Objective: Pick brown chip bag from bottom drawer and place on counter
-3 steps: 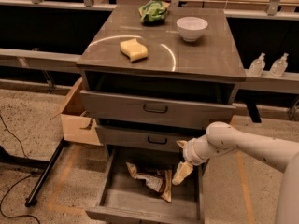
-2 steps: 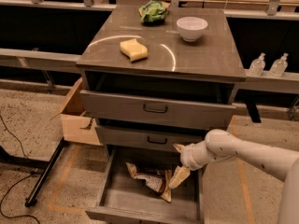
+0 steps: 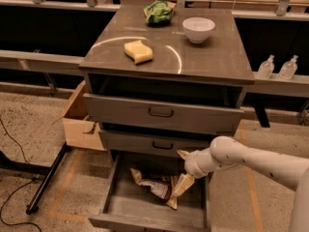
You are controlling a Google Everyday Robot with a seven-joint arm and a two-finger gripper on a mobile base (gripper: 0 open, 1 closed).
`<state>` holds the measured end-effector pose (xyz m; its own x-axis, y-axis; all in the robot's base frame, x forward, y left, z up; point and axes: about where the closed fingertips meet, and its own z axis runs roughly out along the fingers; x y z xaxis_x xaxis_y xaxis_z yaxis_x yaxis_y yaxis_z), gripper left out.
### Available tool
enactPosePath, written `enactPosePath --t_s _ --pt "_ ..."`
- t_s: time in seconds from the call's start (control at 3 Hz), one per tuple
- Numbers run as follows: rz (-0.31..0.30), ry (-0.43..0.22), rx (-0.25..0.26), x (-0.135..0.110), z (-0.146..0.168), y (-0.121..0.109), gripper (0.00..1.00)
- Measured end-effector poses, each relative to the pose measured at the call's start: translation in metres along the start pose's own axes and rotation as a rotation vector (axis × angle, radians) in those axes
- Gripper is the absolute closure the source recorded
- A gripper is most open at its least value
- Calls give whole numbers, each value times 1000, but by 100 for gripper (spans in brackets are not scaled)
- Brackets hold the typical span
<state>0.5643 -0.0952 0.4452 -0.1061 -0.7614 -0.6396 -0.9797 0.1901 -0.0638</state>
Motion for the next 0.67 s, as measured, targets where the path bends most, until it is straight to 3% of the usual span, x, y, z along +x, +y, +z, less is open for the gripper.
enactPosePath --t_s 0.67 --pt "103 22 15 50 53 20 0"
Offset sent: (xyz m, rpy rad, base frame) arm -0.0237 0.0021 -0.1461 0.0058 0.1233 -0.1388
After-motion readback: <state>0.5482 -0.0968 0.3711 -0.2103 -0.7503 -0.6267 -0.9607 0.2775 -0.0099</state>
